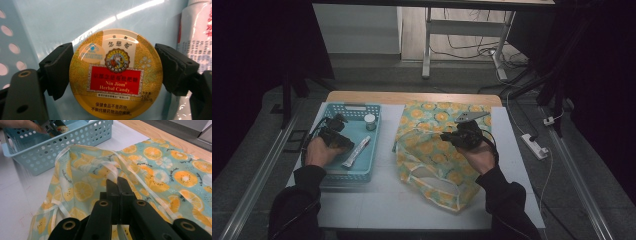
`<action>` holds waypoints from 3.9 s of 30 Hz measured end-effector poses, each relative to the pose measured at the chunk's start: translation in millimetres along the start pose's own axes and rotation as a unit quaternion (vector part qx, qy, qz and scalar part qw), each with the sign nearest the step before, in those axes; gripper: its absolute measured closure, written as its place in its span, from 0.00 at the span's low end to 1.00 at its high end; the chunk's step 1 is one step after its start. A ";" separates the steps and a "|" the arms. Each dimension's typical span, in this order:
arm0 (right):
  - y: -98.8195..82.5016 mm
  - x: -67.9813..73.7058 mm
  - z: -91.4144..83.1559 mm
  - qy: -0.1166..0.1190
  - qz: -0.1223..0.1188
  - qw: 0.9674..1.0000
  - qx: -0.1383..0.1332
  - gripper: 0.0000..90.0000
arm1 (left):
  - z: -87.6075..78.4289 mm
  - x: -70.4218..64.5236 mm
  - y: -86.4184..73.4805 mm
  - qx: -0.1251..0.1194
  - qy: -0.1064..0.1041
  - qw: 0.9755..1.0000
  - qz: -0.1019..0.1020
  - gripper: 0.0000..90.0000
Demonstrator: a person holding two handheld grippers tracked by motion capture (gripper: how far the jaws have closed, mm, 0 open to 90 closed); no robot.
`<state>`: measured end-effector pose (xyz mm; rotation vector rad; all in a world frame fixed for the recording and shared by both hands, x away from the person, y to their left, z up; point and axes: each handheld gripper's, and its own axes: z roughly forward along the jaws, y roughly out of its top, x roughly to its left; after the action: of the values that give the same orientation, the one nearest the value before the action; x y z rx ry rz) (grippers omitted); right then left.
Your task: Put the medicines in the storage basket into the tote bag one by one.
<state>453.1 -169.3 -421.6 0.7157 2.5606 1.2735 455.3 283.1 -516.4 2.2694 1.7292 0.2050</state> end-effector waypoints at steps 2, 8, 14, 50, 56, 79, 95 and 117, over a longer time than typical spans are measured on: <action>0.0 -0.1 0.0 0.000 0.000 1.000 0.000 1.00 | -2.5 1.5 -0.7 -0.010 -0.009 1.000 -0.005 0.23; 0.4 0.1 -0.3 0.000 0.000 1.000 -0.002 1.00 | -12.4 2.3 -1.4 -0.040 -0.023 0.999 -0.005 0.23; 0.3 -0.8 -0.6 0.001 0.003 1.000 -0.004 1.00 | -27.9 -3.4 -0.6 -0.079 -0.040 0.996 0.005 0.23; -0.1 -3.4 -3.1 -0.002 0.011 1.000 -0.016 1.00 | -81.9 -92.5 -0.9 -0.173 -0.133 0.966 0.137 0.23; -0.2 -4.3 -3.6 -0.003 0.013 1.000 -0.018 1.00 | -82.5 -116.4 3.0 -0.175 -0.147 0.960 0.165 0.23; -0.8 -5.9 -2.5 -0.007 0.015 1.000 -0.022 1.00 | -68.7 -191.9 20.7 -0.167 -0.207 0.934 0.237 0.23; -0.7 -6.5 -3.0 -0.009 0.013 1.000 -0.026 1.00 | -47.7 -225.8 37.4 -0.155 -0.235 0.925 0.255 0.23; 0.4 -5.3 -3.1 -0.008 0.010 0.999 -0.030 1.00 | -21.4 -255.5 64.5 -0.154 -0.253 0.916 0.269 0.23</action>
<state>456.6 -173.9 -419.6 0.7389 2.4975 1.3391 438.8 24.9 -462.0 2.2380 0.7415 -0.0106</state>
